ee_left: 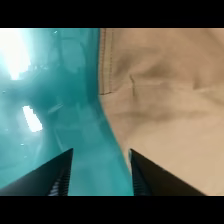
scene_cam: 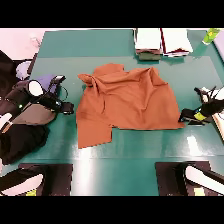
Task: Fold the shirts.
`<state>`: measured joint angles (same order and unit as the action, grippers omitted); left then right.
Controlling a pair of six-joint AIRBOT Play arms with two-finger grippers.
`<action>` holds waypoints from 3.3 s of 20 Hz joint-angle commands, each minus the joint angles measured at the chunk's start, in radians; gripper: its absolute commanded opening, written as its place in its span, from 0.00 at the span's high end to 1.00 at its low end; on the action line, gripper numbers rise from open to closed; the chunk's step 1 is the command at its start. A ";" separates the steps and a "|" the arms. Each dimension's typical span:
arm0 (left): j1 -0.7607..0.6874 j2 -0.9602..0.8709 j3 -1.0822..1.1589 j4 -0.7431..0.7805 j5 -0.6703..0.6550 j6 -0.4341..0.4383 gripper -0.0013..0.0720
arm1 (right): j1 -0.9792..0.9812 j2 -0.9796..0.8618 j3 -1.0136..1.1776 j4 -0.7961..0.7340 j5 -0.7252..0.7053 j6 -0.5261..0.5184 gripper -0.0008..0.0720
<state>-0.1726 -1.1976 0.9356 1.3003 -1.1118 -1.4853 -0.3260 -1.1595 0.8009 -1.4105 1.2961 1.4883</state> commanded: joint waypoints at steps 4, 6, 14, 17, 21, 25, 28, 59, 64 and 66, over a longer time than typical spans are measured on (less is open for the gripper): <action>0.001 0.005 -0.017 -0.026 0.023 0.000 0.37 | 0.003 0.012 -0.072 0.072 -0.091 -0.016 0.30; 0.001 0.005 -0.017 -0.026 0.022 0.000 0.37 | 0.023 0.011 -0.072 0.072 -0.093 -0.016 0.41; 0.001 0.002 -0.093 -0.093 0.136 0.052 0.37 | 0.072 0.012 -0.072 -0.016 -0.081 -0.016 0.97; 0.001 -0.052 -0.098 -0.138 0.212 0.076 0.37 | 0.072 0.012 -0.072 -0.015 -0.079 -0.016 0.97; 0.001 -0.129 -0.097 -0.205 0.267 0.080 0.37 | 0.072 0.012 -0.072 -0.023 -0.070 -0.016 0.97; 0.001 -0.135 -0.096 -0.234 0.292 0.080 0.45 | 0.072 0.012 -0.072 -0.024 -0.067 -0.016 0.97; 0.001 -0.135 -0.095 -0.244 0.285 0.081 0.95 | 0.072 0.014 -0.071 -0.023 -0.061 -0.016 0.97; 0.001 0.230 1.022 0.018 -0.216 0.018 0.95 | 0.082 0.130 1.155 0.085 0.125 -0.023 0.97; 0.001 -0.135 0.909 0.028 -0.319 0.027 0.95 | 0.193 -0.115 0.874 0.071 0.139 -0.024 0.97; 0.001 -0.271 0.843 0.075 -0.230 0.027 0.95 | 0.212 -0.239 0.826 0.047 0.090 -0.031 0.97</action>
<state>-0.1722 -1.2888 1.8515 1.3327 -1.3678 -1.4616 -0.1524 -1.2503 1.7264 -1.3506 1.4227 1.4628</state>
